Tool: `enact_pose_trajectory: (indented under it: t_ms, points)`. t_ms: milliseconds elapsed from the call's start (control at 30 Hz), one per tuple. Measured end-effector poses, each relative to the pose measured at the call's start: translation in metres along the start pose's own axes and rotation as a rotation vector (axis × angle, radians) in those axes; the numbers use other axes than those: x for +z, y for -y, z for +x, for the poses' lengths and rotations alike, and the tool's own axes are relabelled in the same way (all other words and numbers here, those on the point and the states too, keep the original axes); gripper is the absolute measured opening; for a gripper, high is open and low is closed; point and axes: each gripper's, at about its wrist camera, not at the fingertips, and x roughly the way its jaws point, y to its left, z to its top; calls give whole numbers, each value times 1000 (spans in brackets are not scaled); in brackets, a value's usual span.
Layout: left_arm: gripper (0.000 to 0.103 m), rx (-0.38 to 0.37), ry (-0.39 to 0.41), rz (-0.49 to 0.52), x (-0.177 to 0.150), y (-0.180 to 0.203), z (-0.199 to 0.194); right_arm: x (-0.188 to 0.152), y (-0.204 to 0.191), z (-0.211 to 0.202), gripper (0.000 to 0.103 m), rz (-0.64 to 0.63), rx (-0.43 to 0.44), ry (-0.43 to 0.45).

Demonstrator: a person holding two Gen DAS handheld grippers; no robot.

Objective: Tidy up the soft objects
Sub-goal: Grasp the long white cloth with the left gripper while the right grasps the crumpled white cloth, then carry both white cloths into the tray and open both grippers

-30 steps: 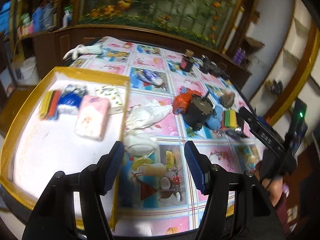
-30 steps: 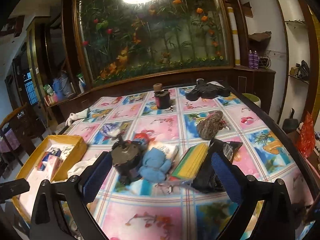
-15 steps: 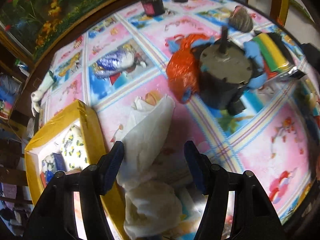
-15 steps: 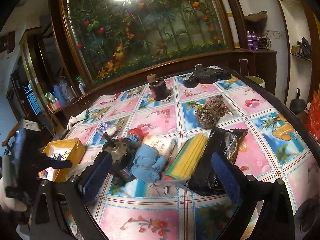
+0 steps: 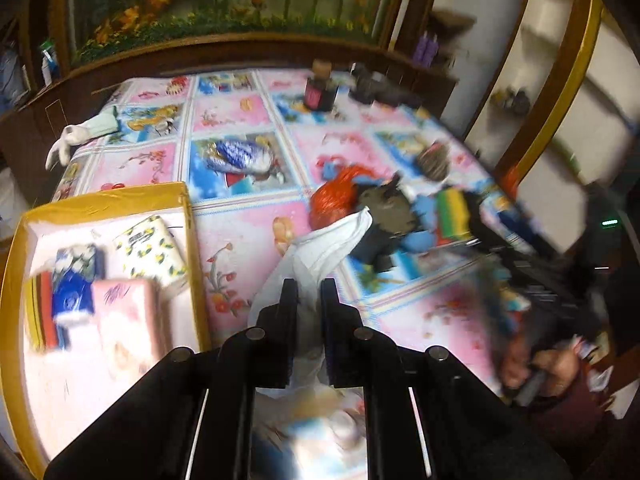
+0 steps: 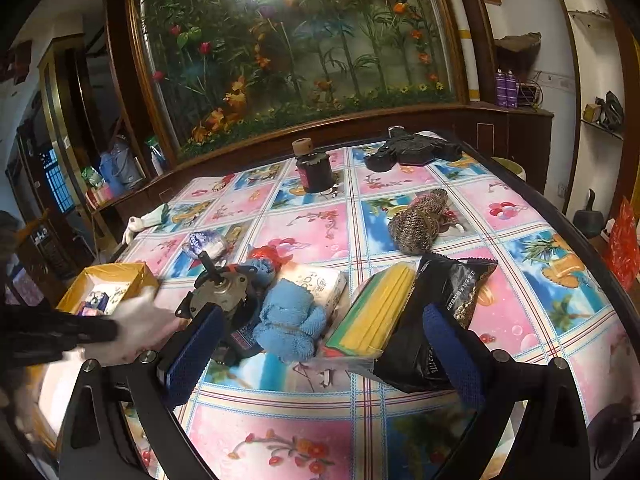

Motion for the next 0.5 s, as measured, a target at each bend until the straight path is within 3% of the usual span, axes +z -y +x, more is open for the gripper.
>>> enact_pose_trajectory:
  t_ms: [133,233,300,400,500]
  points:
    - [9,-74,114,-104,-25,-19,-55,-2,-12,1,101,-52,-23,-1]
    - [9,-62,180,-167,-48,-40,-87,-4,-25,-1,99,-103,-32,-1]
    - [9,-23,204,-197,-62,-53,-100,-6,-39,-5,99,-88,63,-60]
    - [9,10,211,-251,-78,-75,-107,-5,-68,-4,99,-59,287,-175]
    - [9,39,214,-294,-91,-91,-109,-7,-104,16,93,-51,445,-308]
